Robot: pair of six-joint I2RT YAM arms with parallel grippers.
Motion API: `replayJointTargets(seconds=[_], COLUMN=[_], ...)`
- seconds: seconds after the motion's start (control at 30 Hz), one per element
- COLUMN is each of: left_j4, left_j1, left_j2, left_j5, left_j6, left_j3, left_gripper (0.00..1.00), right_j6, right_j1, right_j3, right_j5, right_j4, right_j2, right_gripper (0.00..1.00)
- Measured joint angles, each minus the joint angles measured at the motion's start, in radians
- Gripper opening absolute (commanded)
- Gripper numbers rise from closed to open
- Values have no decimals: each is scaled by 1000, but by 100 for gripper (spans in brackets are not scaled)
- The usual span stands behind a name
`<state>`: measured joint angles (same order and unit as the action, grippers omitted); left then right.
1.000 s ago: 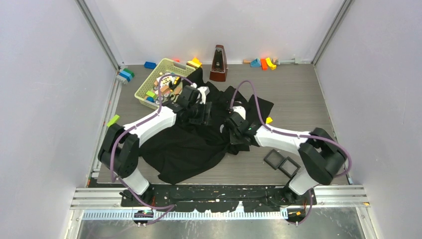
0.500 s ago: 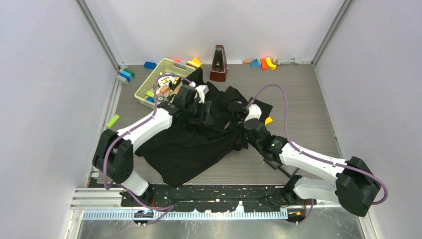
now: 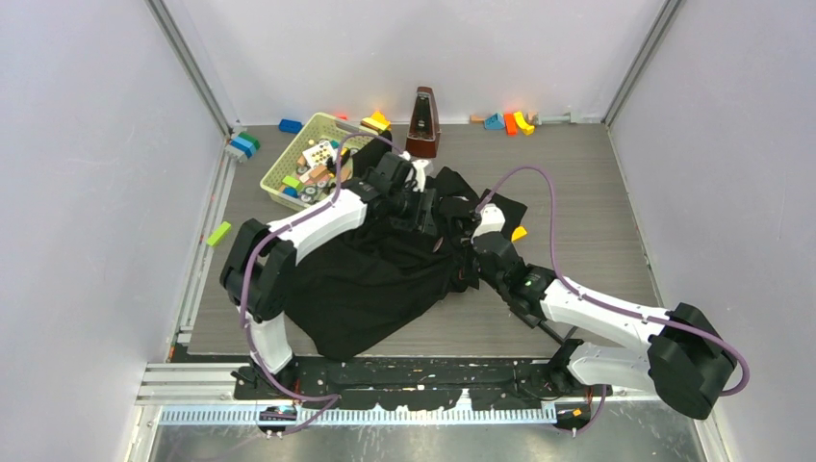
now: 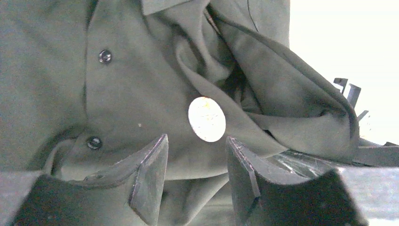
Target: Remove the brooch from the garment
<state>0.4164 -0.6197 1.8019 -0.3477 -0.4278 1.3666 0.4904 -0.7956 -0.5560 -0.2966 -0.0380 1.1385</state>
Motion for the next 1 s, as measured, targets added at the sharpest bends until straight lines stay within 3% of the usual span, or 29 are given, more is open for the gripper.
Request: replayJointTargets(seconds=[0.23,0.6,0.7,0.9,1.0], left_j4=[37,71,76,87,94], left_j1=[-64,-65,-65,-65,-65], left_j2=[39,123,126,126,126], left_j5=[36,43,48,59,60], left_j6=[39,45,48,69,80], left_j3=[64,89,89,89,89], left_gripper=[52,42,33,0,0], right_j6=[-6,-6,-5,2,11], right_j1=[0,0,0,0,0], right_j3=[0,0,0,0,0], right_j5=[10,20,21,21,21], right_j4=[-3,-8,-10,-12,-12], right_j2=[0,1,5,23,34], right_gripper=[1,1,0,1,1])
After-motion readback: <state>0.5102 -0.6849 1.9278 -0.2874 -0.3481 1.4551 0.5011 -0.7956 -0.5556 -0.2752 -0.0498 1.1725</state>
